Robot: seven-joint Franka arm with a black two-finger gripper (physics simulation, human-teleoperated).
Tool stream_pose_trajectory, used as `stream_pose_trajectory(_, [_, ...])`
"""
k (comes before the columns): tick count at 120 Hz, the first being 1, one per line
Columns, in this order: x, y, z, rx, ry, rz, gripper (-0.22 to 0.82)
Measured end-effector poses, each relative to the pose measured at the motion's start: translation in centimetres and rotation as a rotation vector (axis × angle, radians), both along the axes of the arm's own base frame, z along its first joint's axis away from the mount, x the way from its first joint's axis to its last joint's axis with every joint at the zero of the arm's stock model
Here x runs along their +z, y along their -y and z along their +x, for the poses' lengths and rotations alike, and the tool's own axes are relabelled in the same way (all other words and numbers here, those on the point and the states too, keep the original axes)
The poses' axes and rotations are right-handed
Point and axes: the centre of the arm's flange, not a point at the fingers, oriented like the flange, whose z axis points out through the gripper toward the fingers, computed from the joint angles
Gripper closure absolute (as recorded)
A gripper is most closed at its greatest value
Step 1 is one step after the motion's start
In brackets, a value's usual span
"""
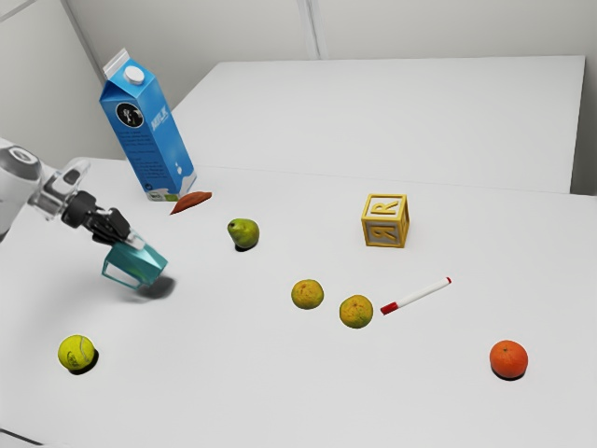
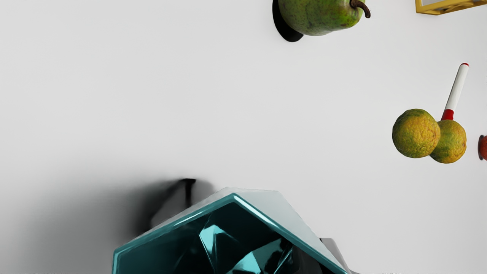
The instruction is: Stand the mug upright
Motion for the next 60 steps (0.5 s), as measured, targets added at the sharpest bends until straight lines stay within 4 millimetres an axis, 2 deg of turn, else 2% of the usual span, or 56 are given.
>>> stream_pose_trajectory(13, [2.9,3.1,0.0,-0.05,0.018,0.043,0.78])
stream_pose_trajectory(31, [6.5,8.5,1.0,-0.158,0.023,0.135,0.78])
stream_pose_trajectory(47, [8.4,12.6,0.0,-0.219,-0.006,0.213,0.78])
stream_pose_trajectory(60, [8.9,15.7,-0.7,-0.25,-0.028,0.267,0.79])
